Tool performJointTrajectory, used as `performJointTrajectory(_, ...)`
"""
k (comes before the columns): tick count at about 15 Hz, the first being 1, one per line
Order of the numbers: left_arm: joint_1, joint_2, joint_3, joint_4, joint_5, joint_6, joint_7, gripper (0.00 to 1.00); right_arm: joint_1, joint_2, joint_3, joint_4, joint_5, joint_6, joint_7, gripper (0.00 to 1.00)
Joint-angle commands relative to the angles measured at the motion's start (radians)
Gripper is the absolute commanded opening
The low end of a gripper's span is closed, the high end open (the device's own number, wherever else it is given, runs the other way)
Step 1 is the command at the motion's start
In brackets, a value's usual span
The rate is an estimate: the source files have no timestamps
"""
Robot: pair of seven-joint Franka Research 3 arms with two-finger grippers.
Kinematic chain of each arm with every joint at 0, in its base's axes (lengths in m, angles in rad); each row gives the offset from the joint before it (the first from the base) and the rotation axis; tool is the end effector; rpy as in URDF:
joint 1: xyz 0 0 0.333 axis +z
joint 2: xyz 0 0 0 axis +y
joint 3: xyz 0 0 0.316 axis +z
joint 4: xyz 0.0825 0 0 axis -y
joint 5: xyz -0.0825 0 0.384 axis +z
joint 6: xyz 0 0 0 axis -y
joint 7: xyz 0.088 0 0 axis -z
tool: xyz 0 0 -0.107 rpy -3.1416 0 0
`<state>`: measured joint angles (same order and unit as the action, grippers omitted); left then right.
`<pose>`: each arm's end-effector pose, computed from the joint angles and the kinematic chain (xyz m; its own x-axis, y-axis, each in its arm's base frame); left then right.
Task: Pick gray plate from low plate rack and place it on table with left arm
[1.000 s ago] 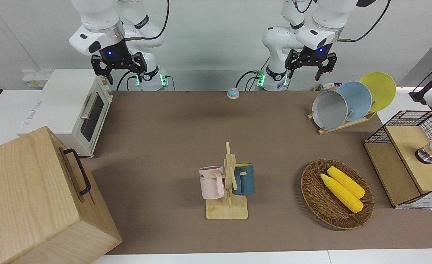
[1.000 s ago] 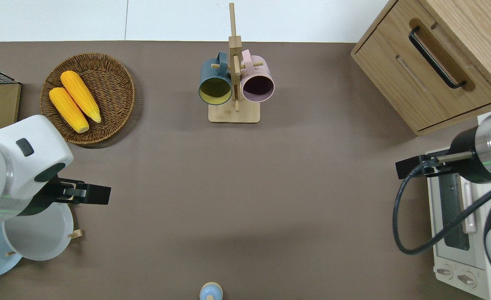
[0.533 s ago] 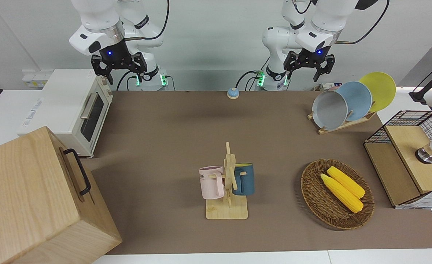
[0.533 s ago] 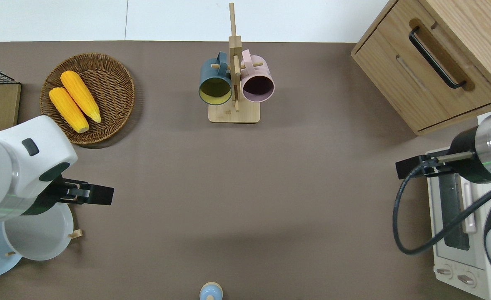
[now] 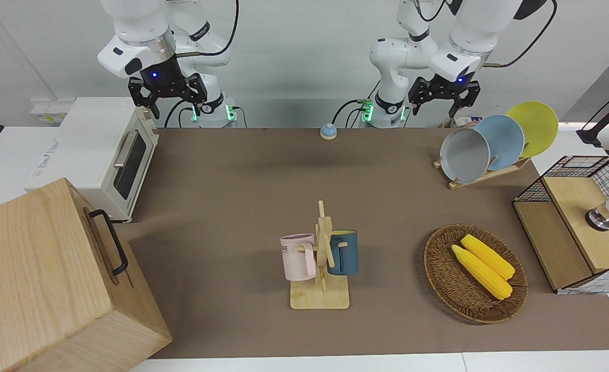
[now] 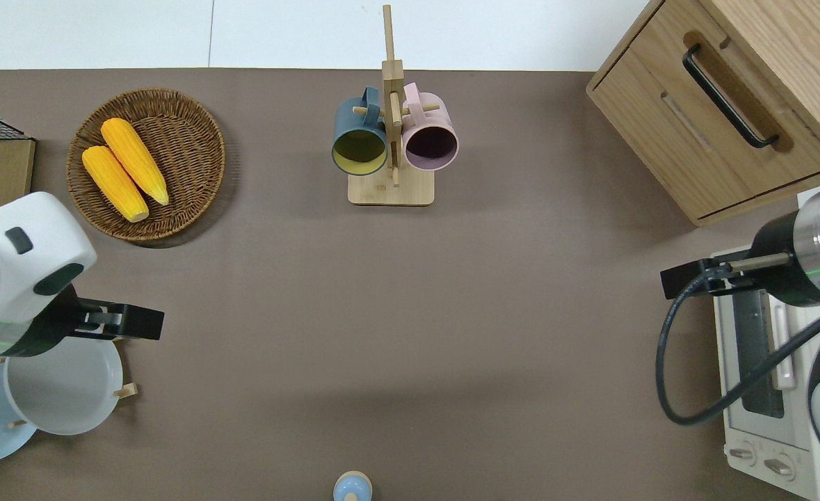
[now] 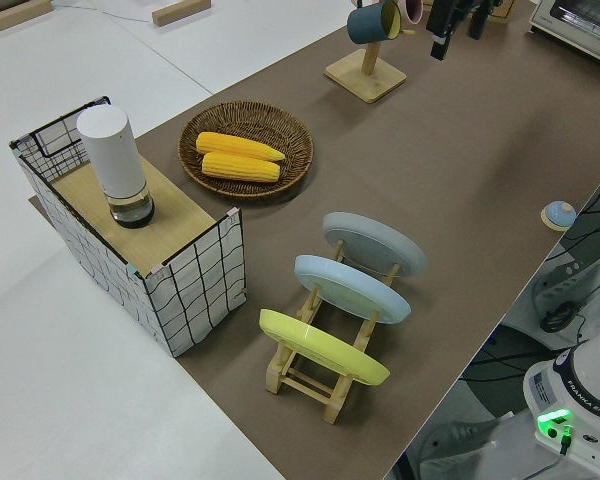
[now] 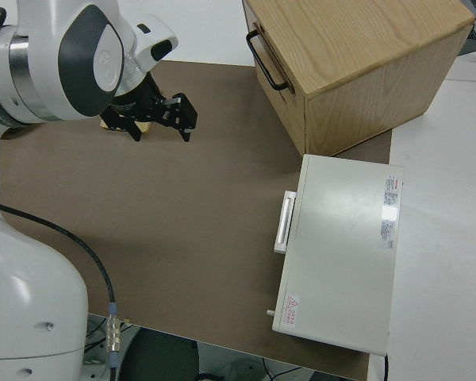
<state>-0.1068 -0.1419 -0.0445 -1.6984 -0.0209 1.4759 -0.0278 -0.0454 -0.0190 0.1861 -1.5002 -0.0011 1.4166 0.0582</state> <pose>0.4926 -0.0792 0.6317 0.9890 -0.1237 -0.0810 -0.1231 -0.9923 0.0124 0.5272 0.0757 0.6544 0.9946 0.0817 -0.0645 0.0824 -0.9966 0.0084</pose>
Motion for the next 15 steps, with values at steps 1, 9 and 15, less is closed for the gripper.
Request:
performJointTrajectory(1,0.022,-0.016,0.064,-0.018,0.013,0.006,0.089,1.00,-0.010,-0.002,0.006,0.006,0.010,-0.013,-0.001,0.987)
performJointTrajectory(9,0.030,-0.016,0.218,-0.027,0.093,0.033,0.258,1.00,-0.010,-0.002,0.006,0.006,0.010,-0.013,-0.001,0.987)
performJointTrajectory(15,0.038,-0.022,0.282,-0.092,0.133,0.107,0.267,1.00,-0.010,-0.002,0.006,0.006,0.010,-0.013,-0.001,0.990)
